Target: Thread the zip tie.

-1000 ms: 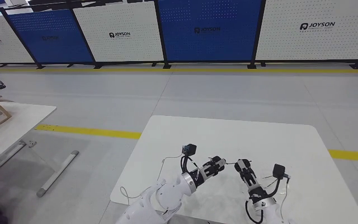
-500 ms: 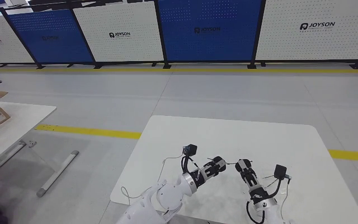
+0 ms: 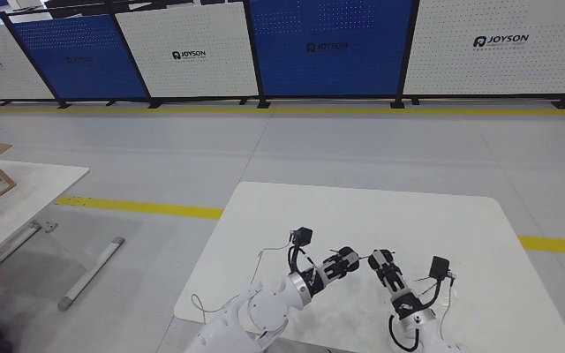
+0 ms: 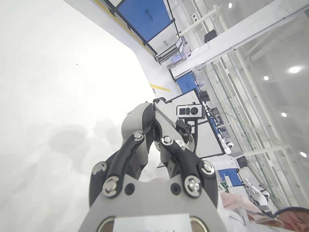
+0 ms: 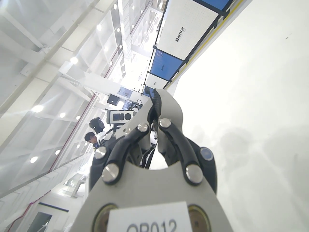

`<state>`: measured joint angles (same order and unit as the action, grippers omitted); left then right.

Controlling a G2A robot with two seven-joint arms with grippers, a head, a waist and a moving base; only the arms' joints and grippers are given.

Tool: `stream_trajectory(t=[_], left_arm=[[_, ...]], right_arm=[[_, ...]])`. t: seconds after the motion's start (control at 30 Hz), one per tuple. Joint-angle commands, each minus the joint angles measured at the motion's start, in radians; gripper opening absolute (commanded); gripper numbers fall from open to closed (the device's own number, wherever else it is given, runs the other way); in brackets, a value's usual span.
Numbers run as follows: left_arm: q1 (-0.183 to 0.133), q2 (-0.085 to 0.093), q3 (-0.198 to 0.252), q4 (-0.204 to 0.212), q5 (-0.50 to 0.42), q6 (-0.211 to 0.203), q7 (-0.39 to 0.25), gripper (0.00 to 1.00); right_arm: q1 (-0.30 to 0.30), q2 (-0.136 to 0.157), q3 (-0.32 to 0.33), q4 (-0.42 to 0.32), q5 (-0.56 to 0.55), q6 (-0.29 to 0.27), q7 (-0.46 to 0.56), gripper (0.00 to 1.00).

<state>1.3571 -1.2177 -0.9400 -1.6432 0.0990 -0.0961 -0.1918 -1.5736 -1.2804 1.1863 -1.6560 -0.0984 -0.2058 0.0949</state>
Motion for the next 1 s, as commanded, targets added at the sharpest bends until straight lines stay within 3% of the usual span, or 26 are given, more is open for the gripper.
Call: stream_trajectory(t=[0.0,0.03,0.07,0.17,0.23,0.47,0.63,0.8,0.87,0.97], left_arm=[[0.000,-0.001,-0.002,0.001,-0.001,0.011,0.012,0.00],[0.001,-0.002,-0.002,0.002,-0.004,0.016,0.016,0.00],[0.000,-0.002,-0.003,0.003,-0.009,0.022,0.020,0.00],[-0.001,-0.004,-0.004,0.003,-0.014,0.028,0.024,0.00],[-0.002,-0.004,-0.005,0.003,-0.016,0.033,0.025,0.00],[-0.006,-0.007,-0.008,0.004,-0.025,0.057,0.029,0.00],[-0.006,-0.008,-0.007,0.003,-0.022,0.062,0.031,0.00],[-0.003,-0.007,-0.007,-0.003,-0.006,0.056,0.025,0.00],[-0.001,-0.007,-0.006,-0.005,0.001,0.051,0.022,0.00],[0.001,-0.006,-0.006,-0.006,0.010,0.042,0.019,0.00]], right_arm=[[0.004,0.000,0.002,0.004,0.005,0.014,0.012,0.00],[0.006,0.000,0.002,0.005,0.004,0.018,0.015,0.00],[0.008,0.000,0.001,0.007,0.002,0.022,0.019,0.14],[0.011,-0.001,-0.002,0.009,-0.007,0.025,0.021,0.36],[0.011,-0.002,-0.003,0.008,-0.011,0.021,0.019,0.40],[-0.002,-0.002,0.001,-0.002,-0.032,0.005,0.008,0.38],[-0.016,-0.001,0.015,-0.009,-0.027,-0.010,-0.003,0.24],[-0.025,0.000,0.025,-0.016,-0.024,-0.016,-0.005,0.22],[-0.026,0.000,0.027,-0.018,-0.024,-0.017,-0.005,0.18],[-0.027,-0.001,0.028,-0.019,-0.025,-0.018,-0.004,0.04]])
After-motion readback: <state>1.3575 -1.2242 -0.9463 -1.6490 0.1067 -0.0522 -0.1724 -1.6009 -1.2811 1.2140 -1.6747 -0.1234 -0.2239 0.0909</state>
